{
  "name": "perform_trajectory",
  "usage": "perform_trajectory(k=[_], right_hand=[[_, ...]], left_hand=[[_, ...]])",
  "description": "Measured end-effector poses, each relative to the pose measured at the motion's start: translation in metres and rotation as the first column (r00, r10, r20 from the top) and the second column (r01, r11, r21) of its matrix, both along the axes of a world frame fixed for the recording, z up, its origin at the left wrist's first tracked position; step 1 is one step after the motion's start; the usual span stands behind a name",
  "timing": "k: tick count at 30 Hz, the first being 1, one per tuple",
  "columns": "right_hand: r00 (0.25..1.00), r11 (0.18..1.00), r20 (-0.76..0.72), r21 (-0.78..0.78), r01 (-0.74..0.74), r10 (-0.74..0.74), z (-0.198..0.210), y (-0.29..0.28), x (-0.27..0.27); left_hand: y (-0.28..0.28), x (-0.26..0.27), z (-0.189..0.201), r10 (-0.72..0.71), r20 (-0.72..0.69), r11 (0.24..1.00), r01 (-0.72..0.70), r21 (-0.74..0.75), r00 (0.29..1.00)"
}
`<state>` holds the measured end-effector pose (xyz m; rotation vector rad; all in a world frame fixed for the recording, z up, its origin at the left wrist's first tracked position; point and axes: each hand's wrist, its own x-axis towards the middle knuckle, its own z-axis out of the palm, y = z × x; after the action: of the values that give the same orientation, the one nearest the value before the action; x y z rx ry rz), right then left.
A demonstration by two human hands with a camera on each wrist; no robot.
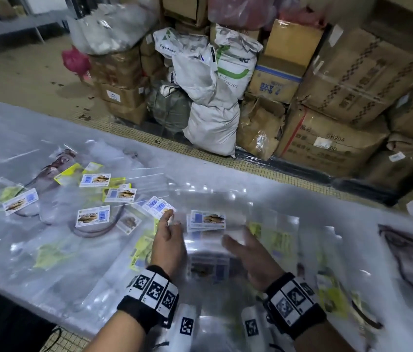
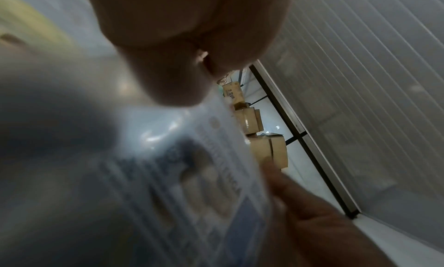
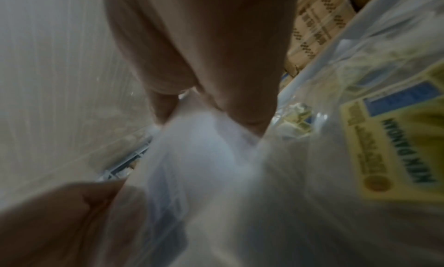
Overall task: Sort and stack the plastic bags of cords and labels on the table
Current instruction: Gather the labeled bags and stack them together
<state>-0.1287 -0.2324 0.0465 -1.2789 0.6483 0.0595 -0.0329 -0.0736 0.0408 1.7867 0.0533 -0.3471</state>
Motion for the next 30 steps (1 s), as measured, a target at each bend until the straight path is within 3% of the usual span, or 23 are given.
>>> perform_trajectory(k=[2,4,8,11,13,15,17,18,19,30], right_hand=[[0.999,0.992,-0.035,-0.121,-0.034,0.03,-0.008,0.011,0.012],[1.0,0.994,-0.012,-0.109,0.011,-0.013,-0.003,0.023,0.023],[0.994,1.0,0.104,-0.005,0.023,-0.022,0.003,0.038,0.045],[0.956,0.973,0.209,0.154,0.173,-0.203,0.003,0.049,0.062],[0.913,0.906,0.123,0.227,0.356,-0.39,-0.008,0.055,0.068],[0.89,0.885,-0.03,0.091,0.456,-0.456,-0.025,0.059,0.069],[0.881,0.893,-0.144,-0.079,0.443,-0.45,-0.037,0.066,0.064],[0.868,0.886,-0.177,-0.123,0.448,-0.464,-0.038,0.071,0.061],[0.86,0.879,-0.187,-0.135,0.457,-0.475,-0.037,0.075,0.058],[0.855,0.873,-0.177,-0.087,0.48,-0.487,-0.036,0.091,0.045]], left_hand=[[0.015,0.014,0.007,-0.093,-0.168,0.99,0.074,-0.116,0.981],[0.034,0.026,0.011,-0.224,-0.289,0.942,0.131,-0.309,0.931],[0.069,0.058,0.014,-0.33,-0.201,0.831,0.182,-0.526,0.922],[0.083,0.084,0.029,-0.452,-0.143,0.762,0.298,-0.576,0.88],[0.09,0.109,0.017,-0.472,-0.09,0.831,0.409,-0.379,0.877],[0.096,0.138,-0.011,-0.457,0.005,0.887,0.455,0.081,0.889],[0.1,0.155,-0.035,-0.57,-0.019,0.679,0.485,0.551,0.821],[0.1,0.159,-0.044,-0.608,-0.038,0.568,0.468,0.677,0.793],[0.098,0.158,-0.047,-0.629,-0.037,0.514,0.451,0.729,0.777],[0.077,0.153,-0.042,-0.607,-0.088,0.514,0.475,0.714,0.789]])
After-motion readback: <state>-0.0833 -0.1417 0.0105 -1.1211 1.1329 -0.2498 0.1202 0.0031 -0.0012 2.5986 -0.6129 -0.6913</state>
